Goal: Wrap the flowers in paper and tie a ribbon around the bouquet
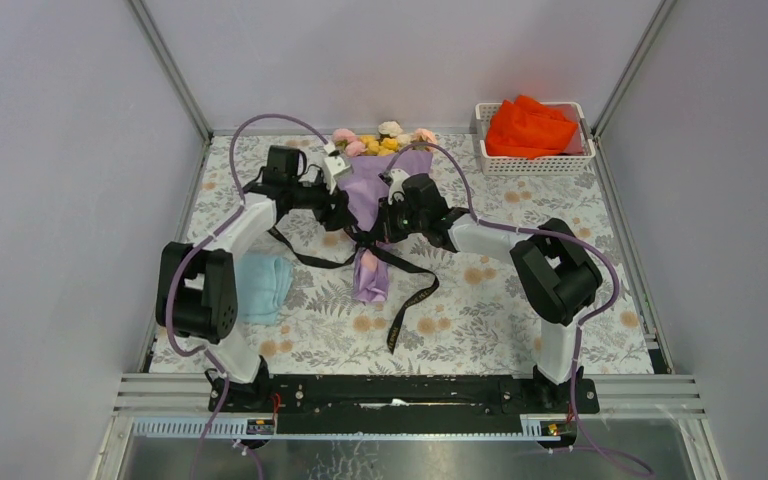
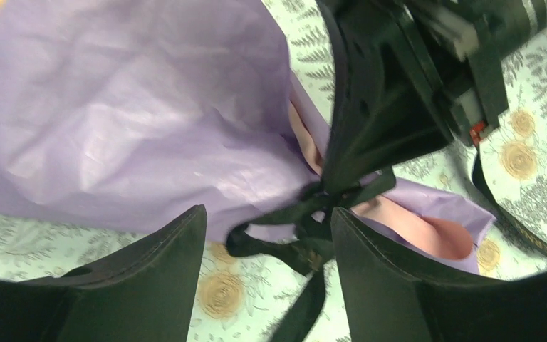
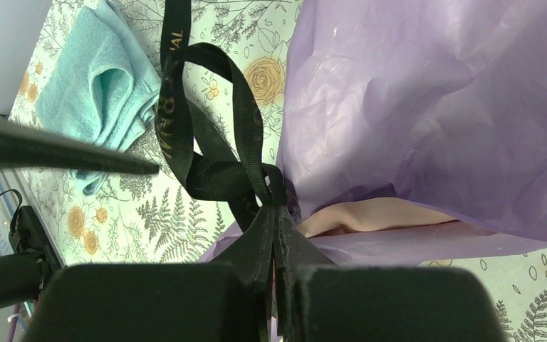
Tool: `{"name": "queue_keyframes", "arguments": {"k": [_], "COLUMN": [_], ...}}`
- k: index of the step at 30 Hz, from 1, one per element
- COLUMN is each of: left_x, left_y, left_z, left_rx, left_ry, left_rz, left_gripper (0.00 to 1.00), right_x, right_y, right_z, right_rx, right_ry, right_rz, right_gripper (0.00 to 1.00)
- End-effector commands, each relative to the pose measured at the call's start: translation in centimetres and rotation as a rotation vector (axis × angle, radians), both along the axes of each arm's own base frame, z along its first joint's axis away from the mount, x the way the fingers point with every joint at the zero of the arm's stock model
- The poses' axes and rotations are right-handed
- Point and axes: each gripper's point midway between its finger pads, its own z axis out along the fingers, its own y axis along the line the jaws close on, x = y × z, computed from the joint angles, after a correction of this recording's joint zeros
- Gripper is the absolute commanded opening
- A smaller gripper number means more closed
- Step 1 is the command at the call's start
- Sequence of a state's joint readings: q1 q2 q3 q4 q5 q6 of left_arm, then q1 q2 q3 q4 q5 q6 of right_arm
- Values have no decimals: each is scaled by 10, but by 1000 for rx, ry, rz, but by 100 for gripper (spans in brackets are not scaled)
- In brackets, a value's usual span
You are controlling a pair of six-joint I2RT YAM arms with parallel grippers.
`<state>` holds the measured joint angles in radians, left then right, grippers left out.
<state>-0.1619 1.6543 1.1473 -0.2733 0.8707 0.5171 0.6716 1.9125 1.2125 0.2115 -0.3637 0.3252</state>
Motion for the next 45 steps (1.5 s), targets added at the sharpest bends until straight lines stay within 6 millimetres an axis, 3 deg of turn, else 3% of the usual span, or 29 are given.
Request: {"name": "queue_keyframes", "arguments": {"k": [1, 6, 13, 14, 20, 21, 22, 29, 33, 34, 42, 45], "left_x": [15, 9, -27, -29, -38, -39, -41, -55, -52, -49, -16, -11], "left_y": [4, 0, -7, -7, -7, -7, -6, 3, 6, 6, 1, -2], "left_z": [-8, -30, -42, -45, -57, -59, -63, -93, -102, -101, -54, -35], "left_rx": [55, 50, 48, 60, 68, 69, 74, 205, 262, 266, 264, 262], "left_ry": [12, 106, 200, 205, 244, 246, 256, 235, 186, 178, 64, 51], "left_rz": [-58, -75, -167, -166, -168, -170, -166, -145, -112, -102, -56, -71], "left_gripper": [73, 75, 72, 68, 8, 1, 0, 0, 0, 5, 46, 53], "right_x": [3, 6, 11, 12, 18, 20, 23, 36, 33, 32, 27, 25], "right_y": [5, 3, -2, -3, -14, -17, -20, -53, -50, -48, -43, -42], "right_z": [36, 38, 40, 40, 42, 42, 44, 47, 43, 42, 44, 43], "right_rx": [49, 49, 45, 44, 58, 63, 74, 134, 136, 140, 150, 145], "right_ry": [-89, -99, -115, -117, -118, -117, -120, -112, -106, -102, -100, -98], "right_rz": [4, -14, -64, -70, -136, -153, -175, -309, -273, -261, -218, -204], "right_gripper": [0, 0, 0, 0, 0, 0, 0, 0, 0, 0, 0, 0]}}
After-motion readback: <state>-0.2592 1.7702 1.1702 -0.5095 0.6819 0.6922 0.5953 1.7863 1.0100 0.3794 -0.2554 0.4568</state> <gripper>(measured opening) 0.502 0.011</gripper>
